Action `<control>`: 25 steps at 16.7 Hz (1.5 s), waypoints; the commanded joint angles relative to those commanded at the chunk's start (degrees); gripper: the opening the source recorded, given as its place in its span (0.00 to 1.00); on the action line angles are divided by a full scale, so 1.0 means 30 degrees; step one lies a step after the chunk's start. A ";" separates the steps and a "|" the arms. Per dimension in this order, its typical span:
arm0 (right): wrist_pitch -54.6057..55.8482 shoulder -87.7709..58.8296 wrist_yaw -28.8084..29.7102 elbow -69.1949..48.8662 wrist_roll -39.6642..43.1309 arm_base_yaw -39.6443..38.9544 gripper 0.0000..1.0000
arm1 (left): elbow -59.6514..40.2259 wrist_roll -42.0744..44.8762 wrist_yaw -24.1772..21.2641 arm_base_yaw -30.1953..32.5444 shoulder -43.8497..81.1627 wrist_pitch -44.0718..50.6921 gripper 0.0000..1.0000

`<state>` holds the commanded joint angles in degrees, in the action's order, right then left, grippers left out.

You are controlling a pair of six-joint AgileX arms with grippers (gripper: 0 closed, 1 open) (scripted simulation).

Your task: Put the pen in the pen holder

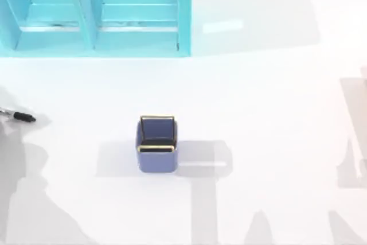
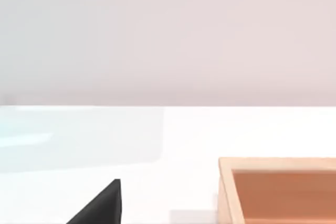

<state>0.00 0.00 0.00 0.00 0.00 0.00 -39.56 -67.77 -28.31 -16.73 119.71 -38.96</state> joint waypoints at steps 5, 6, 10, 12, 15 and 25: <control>0.0000 0.0000 0.0000 0.0000 0.0000 0.0000 1.00 | 0.0000 0.0000 0.0000 0.0000 0.0000 0.0000 0.17; 0.0000 0.0000 0.0000 0.0000 0.0000 0.0000 1.00 | 0.0000 0.0000 0.0000 0.0000 0.0000 0.0000 0.10; 0.0000 0.0000 0.0000 0.0000 0.0000 0.0000 1.00 | 0.0000 0.0000 0.0000 0.0000 0.0000 0.0000 0.00; 0.0000 0.0000 0.0000 0.0000 0.0000 0.0000 1.00 | 0.0000 0.0000 0.0000 0.0000 0.0000 0.0000 0.00; 0.0000 0.0000 0.0000 0.0000 0.0000 0.0000 1.00 | 0.0000 0.0000 0.0000 0.0000 0.0000 0.0000 0.00; 0.0000 0.0000 0.0000 0.0000 0.0000 0.0000 1.00 | -0.0591 0.3527 -0.0105 -0.3203 -0.9637 1.4640 0.00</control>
<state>0.00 0.00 0.00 0.00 0.00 0.00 -41.33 -57.19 -28.62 -26.34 90.80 4.96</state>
